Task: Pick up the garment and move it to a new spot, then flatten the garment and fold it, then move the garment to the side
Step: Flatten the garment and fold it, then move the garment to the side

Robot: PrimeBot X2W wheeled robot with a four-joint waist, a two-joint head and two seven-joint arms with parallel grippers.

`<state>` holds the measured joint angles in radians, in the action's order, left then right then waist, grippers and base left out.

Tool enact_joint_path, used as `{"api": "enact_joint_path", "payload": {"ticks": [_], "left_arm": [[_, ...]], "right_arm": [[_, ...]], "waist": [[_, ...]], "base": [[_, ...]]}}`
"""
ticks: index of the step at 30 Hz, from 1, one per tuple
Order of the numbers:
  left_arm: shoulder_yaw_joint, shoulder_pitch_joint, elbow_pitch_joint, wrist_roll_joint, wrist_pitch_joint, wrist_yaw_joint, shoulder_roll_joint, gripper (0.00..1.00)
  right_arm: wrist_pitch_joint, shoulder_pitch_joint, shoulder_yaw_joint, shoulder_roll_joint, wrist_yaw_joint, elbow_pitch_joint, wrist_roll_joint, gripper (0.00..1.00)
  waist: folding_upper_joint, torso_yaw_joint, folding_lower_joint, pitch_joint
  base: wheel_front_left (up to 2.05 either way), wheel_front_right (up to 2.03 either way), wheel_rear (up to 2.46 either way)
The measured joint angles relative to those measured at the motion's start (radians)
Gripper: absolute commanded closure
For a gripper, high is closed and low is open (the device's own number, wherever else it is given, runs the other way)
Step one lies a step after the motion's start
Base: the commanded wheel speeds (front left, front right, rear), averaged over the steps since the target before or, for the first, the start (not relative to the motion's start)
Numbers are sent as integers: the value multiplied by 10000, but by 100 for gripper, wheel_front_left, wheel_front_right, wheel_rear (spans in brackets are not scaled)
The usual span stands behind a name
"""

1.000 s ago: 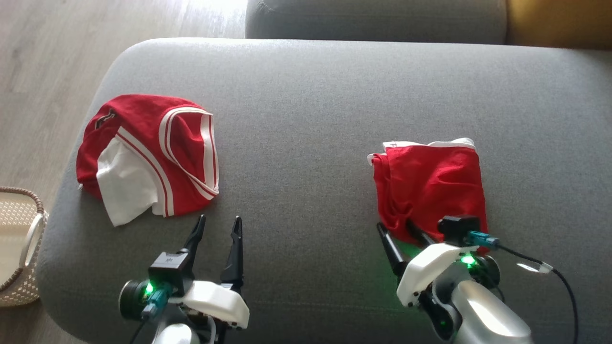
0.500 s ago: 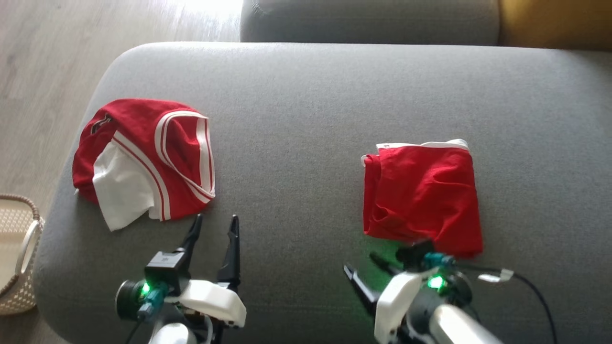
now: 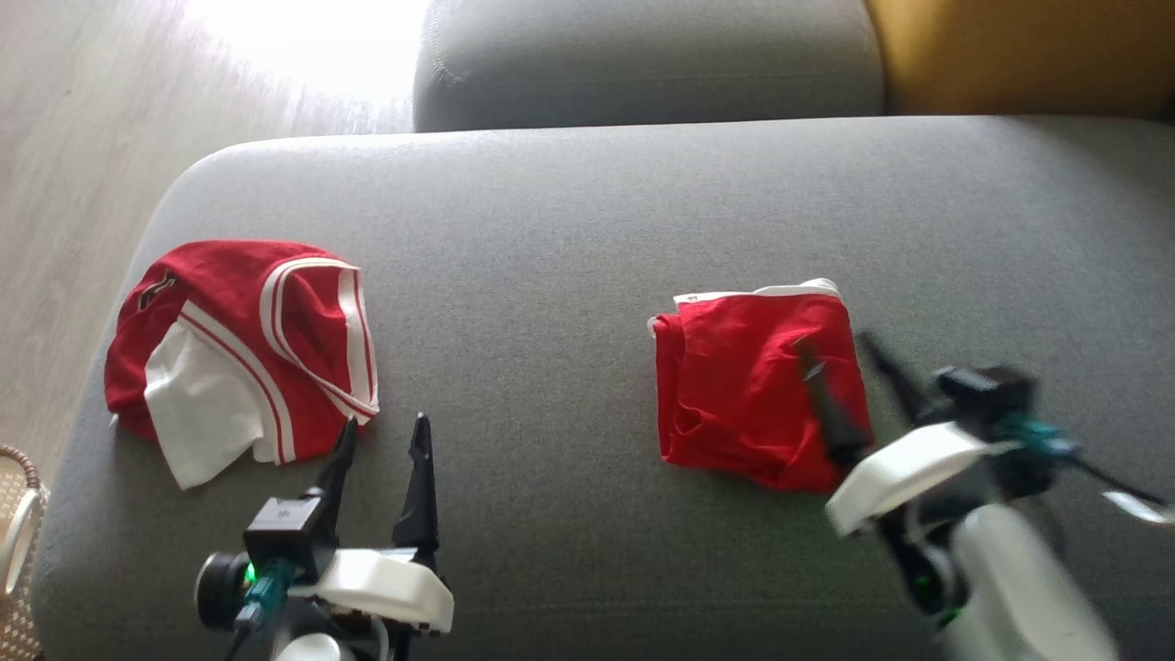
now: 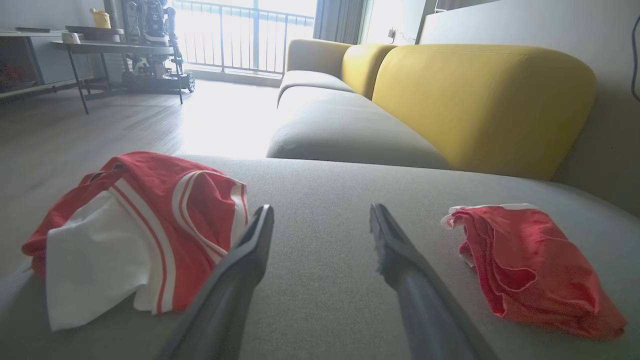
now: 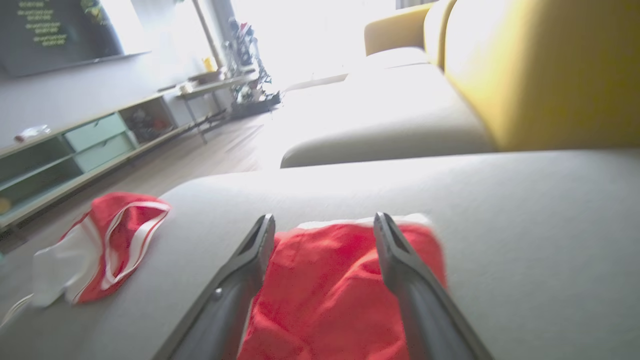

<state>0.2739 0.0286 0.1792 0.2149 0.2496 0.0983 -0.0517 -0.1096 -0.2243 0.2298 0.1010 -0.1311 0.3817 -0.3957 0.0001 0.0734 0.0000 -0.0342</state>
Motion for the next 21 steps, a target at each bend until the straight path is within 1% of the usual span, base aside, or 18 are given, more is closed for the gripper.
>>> {"api": "enact_joint_path", "payload": {"ticks": [2, 4, 7, 9, 11, 14, 21], "left_arm": [[-23, 2, -311, -130, 0, 0, 0, 0], [-75, 16, -610, -378, 0, 0, 0, 0], [-305, 123, -945, -355, 0, 109, -2, 0], [-343, 219, -1160, -148, 0, 295, -2, 0], [-337, 400, -1287, 301, 0, 397, -6, 0], [-301, 668, -1292, 151, 2, 428, -8, 0], [-270, 730, -1266, 23, 0, 426, -10, 0]], "right_arm": [[-318, 75, -834, 15, 0, -460, 623, 0], [-583, 306, -1383, 17, 0, -909, 1404, 0], [-915, 1004, -1975, -88, 0, -1526, 1988, 0], [-1095, 1542, -2309, -163, 0, -1814, 2479, 0], [-1250, 1939, -2673, -360, 0, -2006, 2429, 0], [-1356, 2181, -3045, -449, 0, -2178, 2372, 0], [-1386, 2164, -2913, -533, 0, -2220, 2364, 0]], "waist": [[0, -76, 0, -8], [0, -139, 0, -3], [0, -286, 0, 39], [0, -405, 0, 80], [0, -529, 0, 121], [0, -677, 0, 185], [0, -711, 0, 243]], "base": [[0, 0, 0], [0, 0, 0], [0, 0, 0], [0, 0, 0], [0, 0, 0], [0, 0, 0], [0, 0, 0]]}}
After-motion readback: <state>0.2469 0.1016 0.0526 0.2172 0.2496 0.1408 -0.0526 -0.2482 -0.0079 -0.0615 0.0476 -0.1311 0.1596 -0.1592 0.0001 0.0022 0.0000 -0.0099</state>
